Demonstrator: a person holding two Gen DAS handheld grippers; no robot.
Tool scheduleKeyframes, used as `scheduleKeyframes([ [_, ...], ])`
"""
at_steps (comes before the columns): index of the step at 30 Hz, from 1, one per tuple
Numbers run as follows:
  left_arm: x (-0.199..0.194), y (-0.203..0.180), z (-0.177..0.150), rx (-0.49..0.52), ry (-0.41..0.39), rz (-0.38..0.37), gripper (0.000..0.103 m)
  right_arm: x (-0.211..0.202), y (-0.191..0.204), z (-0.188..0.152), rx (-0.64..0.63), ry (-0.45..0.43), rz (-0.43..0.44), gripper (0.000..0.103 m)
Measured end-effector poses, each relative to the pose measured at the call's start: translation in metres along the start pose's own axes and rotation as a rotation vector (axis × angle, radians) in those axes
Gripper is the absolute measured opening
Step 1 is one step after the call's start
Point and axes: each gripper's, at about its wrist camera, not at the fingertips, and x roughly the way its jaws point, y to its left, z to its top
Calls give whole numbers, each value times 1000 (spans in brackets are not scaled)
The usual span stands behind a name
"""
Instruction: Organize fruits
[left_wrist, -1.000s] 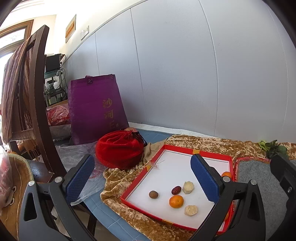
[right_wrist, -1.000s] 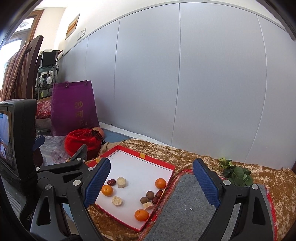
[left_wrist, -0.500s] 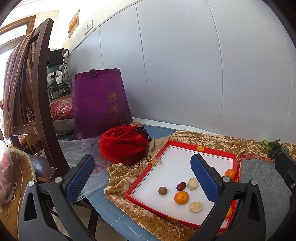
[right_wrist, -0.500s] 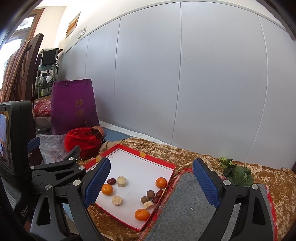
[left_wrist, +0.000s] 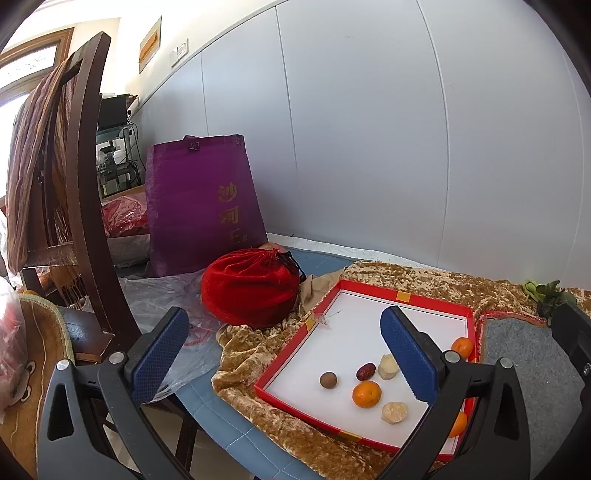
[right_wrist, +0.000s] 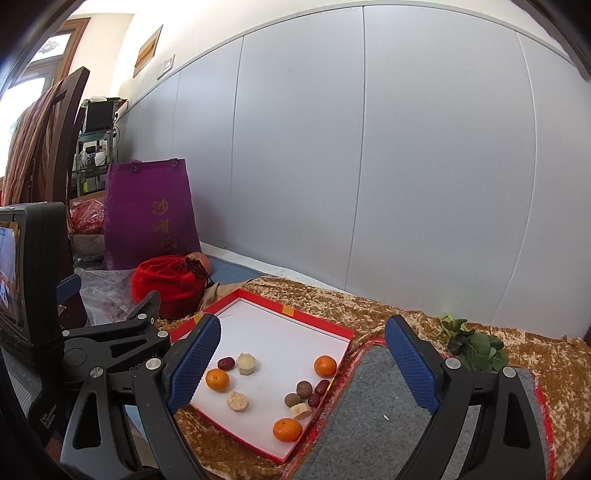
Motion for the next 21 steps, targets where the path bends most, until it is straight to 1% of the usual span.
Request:
scheduleKeyframes([
  [21, -1, 4, 2, -11, 1, -11, 103, 6, 5, -3, -12, 7, -4, 91],
])
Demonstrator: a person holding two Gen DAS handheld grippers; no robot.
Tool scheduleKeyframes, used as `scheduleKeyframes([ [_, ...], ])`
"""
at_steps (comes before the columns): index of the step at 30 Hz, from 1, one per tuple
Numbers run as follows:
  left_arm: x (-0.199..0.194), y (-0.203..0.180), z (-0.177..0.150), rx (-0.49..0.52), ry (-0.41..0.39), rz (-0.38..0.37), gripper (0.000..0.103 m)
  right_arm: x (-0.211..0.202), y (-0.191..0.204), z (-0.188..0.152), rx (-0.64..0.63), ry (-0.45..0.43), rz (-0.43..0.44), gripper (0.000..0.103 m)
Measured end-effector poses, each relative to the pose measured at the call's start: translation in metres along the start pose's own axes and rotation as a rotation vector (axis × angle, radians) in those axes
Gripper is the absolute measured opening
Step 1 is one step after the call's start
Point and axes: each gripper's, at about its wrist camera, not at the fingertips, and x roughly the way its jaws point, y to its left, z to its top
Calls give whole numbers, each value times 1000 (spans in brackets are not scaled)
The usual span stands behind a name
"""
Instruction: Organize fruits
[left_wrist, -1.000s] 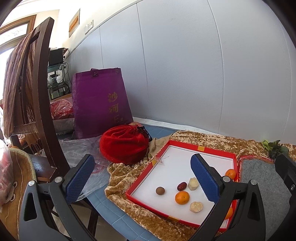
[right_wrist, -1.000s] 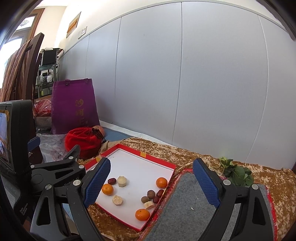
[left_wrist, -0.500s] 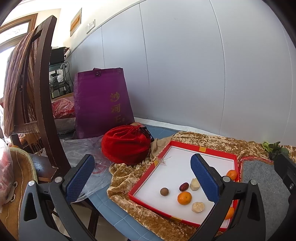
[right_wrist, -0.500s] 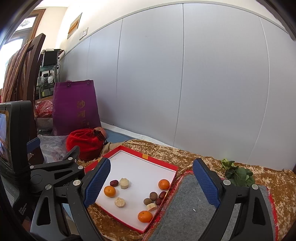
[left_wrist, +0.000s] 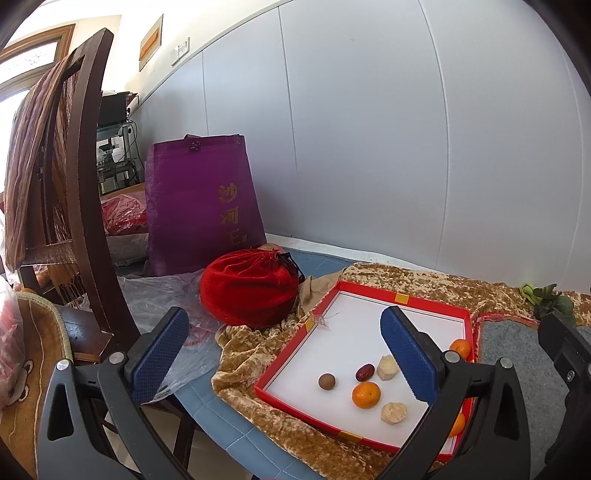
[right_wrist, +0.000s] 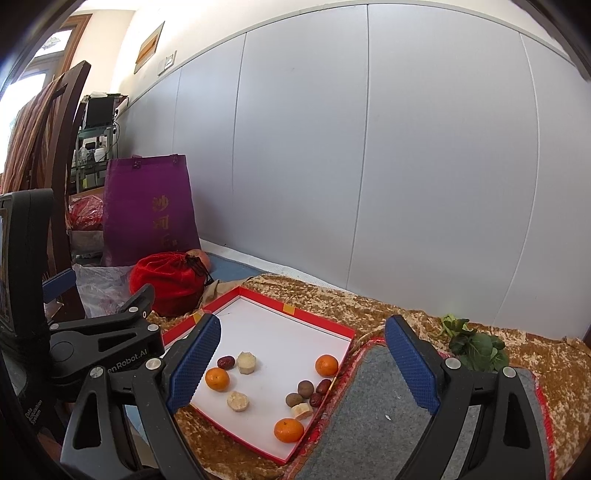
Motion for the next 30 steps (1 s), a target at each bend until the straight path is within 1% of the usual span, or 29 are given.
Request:
scheduleKeyframes([
  [16, 2, 3, -1, -22, 1, -16, 103, 1, 1, -3, -22, -4, -16, 91],
  [22, 8, 1, -2, -18, 21, -29, 103, 4, -1, -3, -18, 5, -19, 91],
  [30, 7, -2, -1, -9, 18, -36, 103, 4, -2, -4, -22, 4, -23, 91],
])
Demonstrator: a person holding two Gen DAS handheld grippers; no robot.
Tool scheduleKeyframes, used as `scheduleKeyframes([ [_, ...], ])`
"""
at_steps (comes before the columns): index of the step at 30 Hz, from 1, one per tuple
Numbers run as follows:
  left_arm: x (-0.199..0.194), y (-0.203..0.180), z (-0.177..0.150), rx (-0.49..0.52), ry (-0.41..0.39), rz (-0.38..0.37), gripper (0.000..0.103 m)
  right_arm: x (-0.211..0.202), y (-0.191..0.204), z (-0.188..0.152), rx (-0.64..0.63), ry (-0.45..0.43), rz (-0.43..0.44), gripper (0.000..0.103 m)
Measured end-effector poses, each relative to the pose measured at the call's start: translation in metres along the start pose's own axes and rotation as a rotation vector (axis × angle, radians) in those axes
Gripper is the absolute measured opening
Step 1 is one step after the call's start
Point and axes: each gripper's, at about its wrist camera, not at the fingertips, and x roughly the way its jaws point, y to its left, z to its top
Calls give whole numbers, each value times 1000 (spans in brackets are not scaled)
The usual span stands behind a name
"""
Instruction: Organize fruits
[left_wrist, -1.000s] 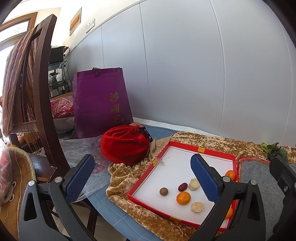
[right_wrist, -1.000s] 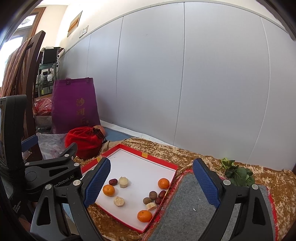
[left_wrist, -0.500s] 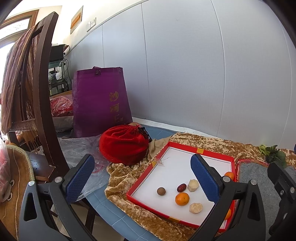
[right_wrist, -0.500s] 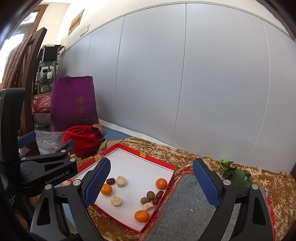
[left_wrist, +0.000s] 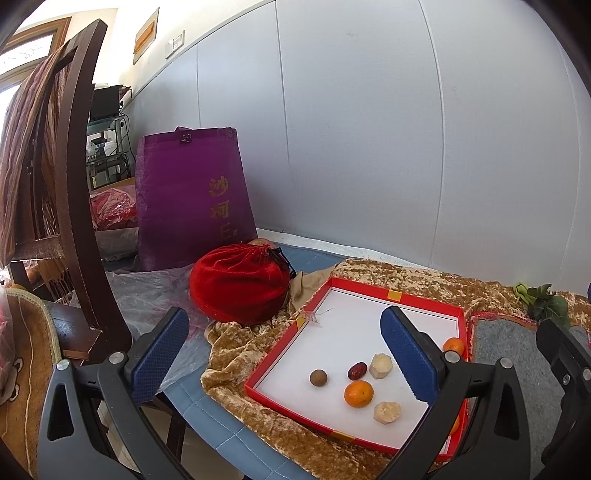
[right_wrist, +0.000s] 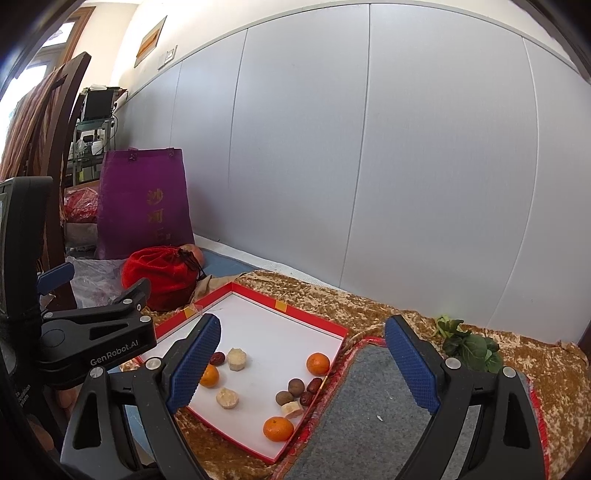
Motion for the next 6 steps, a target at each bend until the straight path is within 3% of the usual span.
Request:
scheduleKeyframes([
  [6, -3, -2, 0, 3, -11, -11, 103, 0, -1, 0, -2, 1, 0, 91],
])
